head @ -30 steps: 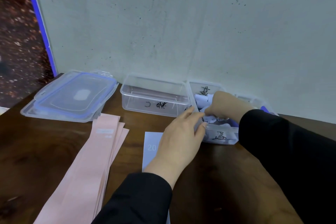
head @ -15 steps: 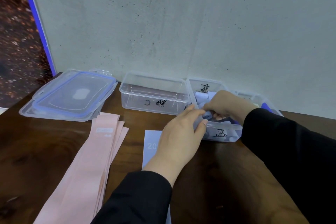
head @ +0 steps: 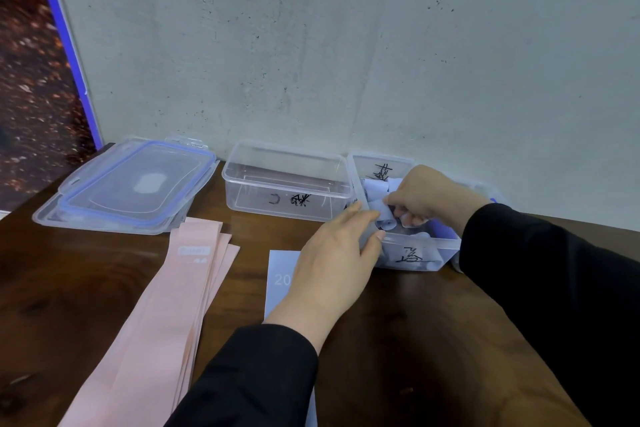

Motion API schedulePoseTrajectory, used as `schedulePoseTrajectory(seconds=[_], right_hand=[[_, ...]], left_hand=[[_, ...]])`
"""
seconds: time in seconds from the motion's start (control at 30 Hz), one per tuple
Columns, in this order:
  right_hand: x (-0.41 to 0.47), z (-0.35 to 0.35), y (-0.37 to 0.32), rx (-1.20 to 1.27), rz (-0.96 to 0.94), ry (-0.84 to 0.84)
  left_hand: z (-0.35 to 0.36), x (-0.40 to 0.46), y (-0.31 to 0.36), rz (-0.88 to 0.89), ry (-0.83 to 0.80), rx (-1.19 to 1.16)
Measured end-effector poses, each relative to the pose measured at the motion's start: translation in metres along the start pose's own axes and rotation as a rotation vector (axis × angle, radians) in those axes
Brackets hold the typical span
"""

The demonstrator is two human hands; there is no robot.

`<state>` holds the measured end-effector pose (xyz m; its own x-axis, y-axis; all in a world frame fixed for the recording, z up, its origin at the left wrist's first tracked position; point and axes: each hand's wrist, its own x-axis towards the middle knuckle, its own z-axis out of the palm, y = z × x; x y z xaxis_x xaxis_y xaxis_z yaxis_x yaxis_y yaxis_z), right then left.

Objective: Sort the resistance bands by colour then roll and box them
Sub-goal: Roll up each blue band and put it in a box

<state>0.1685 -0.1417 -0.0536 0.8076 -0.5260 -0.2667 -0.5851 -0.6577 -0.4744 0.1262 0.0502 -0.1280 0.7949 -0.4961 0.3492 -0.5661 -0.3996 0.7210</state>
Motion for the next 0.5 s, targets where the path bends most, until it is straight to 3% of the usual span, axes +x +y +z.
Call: schedulePoseTrajectory(seconds=[0.27,0.5], right_hand=[[-0.033,-0.018,0.007,-0.110,-0.122,0.063],[-0.047,-0.028,0.022,-0.075,-0.170,0.223]], left_hand=[[-0.001,-0.004,0.000,0.004,0.015,0.020],[-0.002,-0.006,0.000,0.018,0.024,0.040]])
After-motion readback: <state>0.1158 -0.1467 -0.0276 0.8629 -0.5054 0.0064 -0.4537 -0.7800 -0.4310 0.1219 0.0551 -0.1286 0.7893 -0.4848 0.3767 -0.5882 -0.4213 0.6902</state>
